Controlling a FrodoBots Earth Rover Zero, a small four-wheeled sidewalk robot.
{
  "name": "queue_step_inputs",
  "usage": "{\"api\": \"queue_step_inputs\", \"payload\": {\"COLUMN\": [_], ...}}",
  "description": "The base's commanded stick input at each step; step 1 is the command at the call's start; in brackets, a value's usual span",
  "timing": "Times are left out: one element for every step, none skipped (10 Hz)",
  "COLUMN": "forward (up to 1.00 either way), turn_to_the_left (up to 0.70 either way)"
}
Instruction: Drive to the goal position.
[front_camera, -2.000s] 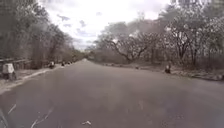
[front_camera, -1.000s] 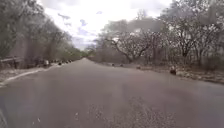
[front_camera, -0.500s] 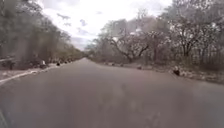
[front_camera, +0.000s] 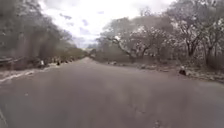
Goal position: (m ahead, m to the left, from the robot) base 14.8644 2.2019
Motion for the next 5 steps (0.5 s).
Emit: {"api": "queue_step_inputs", "payload": {"forward": [0.7, 0.7, 0.7, 0.7, 0.7], "turn_to_the_left": [0.27, 0.27, 0.27, 0.27, 0.27]}}
